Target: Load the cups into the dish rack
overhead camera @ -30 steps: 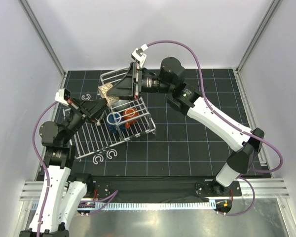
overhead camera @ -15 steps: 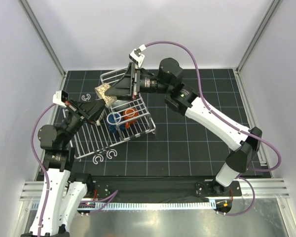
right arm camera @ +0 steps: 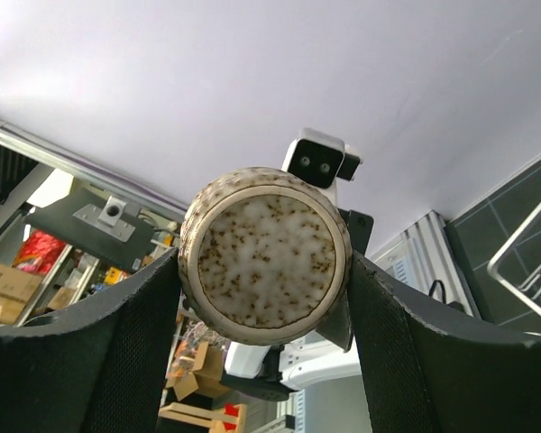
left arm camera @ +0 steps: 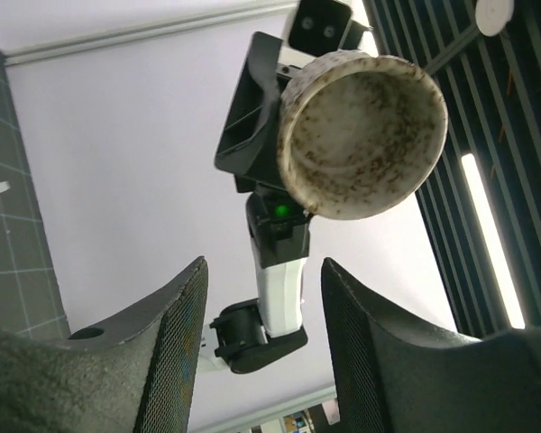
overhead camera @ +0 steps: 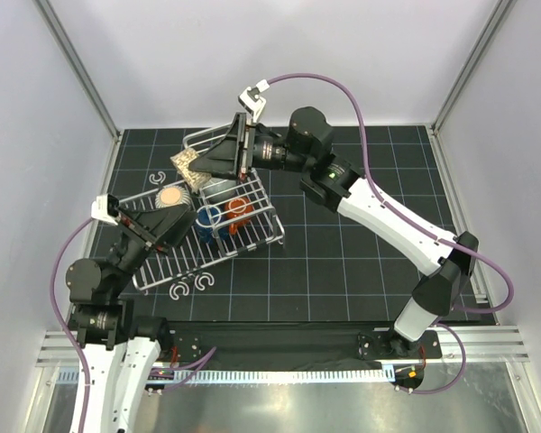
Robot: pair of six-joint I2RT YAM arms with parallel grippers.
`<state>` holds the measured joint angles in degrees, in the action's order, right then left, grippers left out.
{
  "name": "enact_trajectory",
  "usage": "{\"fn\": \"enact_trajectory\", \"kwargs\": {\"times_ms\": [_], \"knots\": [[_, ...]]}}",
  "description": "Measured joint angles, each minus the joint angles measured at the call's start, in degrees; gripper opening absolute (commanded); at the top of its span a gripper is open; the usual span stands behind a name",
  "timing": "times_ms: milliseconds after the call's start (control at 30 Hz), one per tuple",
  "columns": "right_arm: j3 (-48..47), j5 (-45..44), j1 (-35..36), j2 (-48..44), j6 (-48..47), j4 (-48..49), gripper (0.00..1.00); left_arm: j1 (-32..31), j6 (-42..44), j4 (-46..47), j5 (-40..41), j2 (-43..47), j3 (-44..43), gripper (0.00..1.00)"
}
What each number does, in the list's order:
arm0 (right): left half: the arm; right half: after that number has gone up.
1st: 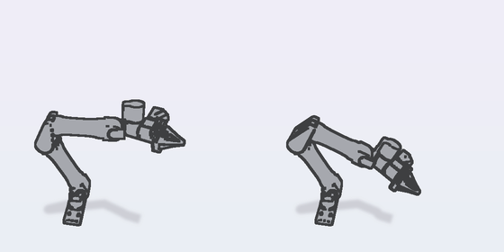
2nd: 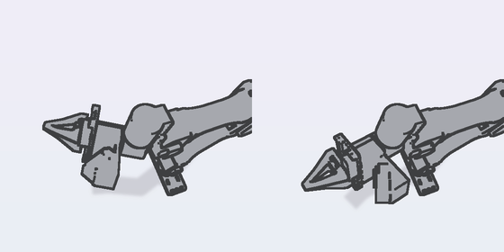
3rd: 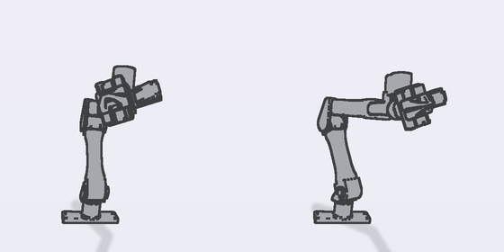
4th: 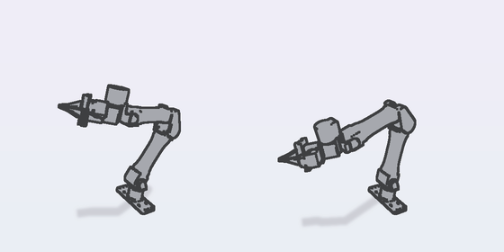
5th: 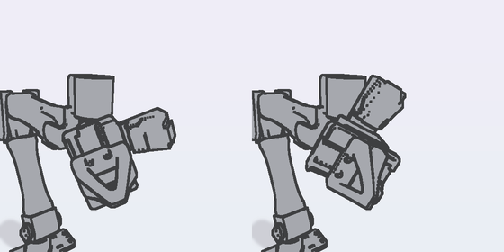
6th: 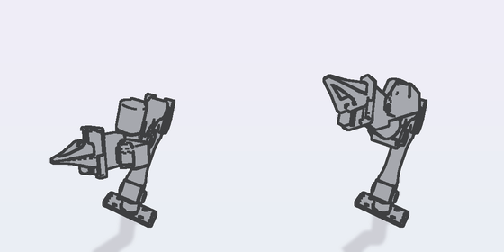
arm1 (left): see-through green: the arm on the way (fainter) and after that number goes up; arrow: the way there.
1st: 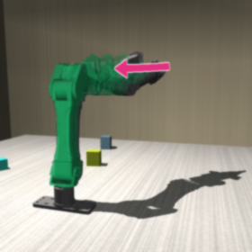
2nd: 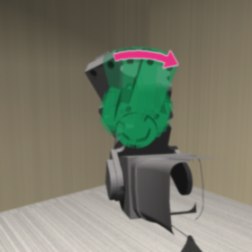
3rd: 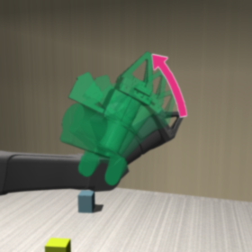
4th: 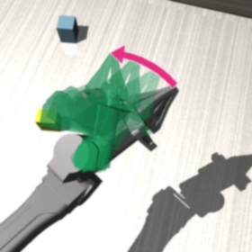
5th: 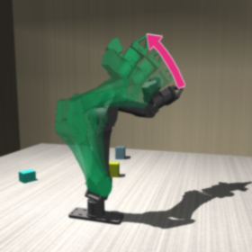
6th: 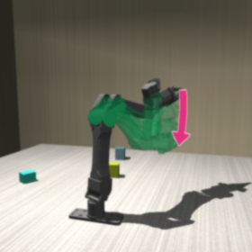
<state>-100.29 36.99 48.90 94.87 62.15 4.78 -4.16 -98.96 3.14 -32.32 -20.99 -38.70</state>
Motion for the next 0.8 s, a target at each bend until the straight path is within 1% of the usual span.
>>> {"fn": "enact_trajectory", "kwargs": {"times_ms": [100, 167, 233, 267, 367, 433, 467, 500, 533, 567, 667, 800], "knots": [[-0.1, -1.9, 0.1, 0.0, -2.5, -1.5, 0.04, 0.0, 1.2, -4.9, 1.6, 1.9, 0.1, 0.46], [-0.6, -3.5, 0.5, 0.0, -5.6, -4.6, 0.04, 0.0, 3.9, -9.6, 2.9, 2.8, -1.1, 0.45], [-2.4, -5.6, 1.2, 0.3, -9.5, -9.5, 0.04, 0.0, 7.8, -15.6, 4.0, 2.3, -5.2, 0.46], [-4.0, -6.7, 1.7, 0.7, -11.7, -12.1, 0.04, 0.0, 10.8, -19.0, 4.7, 1.6, -8.5, 0.47], [-9.2, -11.3, 3.7, 2.2, -19.2, -18.5, 0.04, 0.0, 20.3, -27.4, 7.2, -1.8, -22.7, 0.52], [-11.4, -14.8, 5.1, 3.1, -23.8, -21.7, 0.04, 0.0, 25.9, -31.8, 9.6, -2.6, -30.7, 0.56], [-12.7, -16.7, 5.9, 3.7, -26.3, -23.3, 0.04, 0.0, 28.8, -34.0, 11.2, -2.6, -34.5, 0.61], [-14.0, -18.5, 6.9, 4.7, -28.9, -24.9, 0.04, 0.0, 31.3, -36.1, 13.1, -2.1, -37.6, 0.62], [-15.1, -20.2, 7.8, 5.7, -30.9, -26.0, 0.04, 0.0, 33.4, -38.1, 15.1, -1.4, -40.0, 0.64], [-16.1, -22.2, 8.7, 6.9, -32.9, -27.0, 0.04, 0.0, 35.1, -40.0, 17.2, -0.4, -41.7, 0.69], [-18.7, -27.4, 11.6, 11.0, -38.2, -29.5, 0.04, 0.0, 38.3, -45.7, 22.9, 2.2, -44.3, 0.74], [-22.3, -34.2, 16.1, 18.2, -44.4, -32.6, 0.04, 0.0, 42.4, -54.2, 30.9, 3.0, -48.0, 0.75]]}}
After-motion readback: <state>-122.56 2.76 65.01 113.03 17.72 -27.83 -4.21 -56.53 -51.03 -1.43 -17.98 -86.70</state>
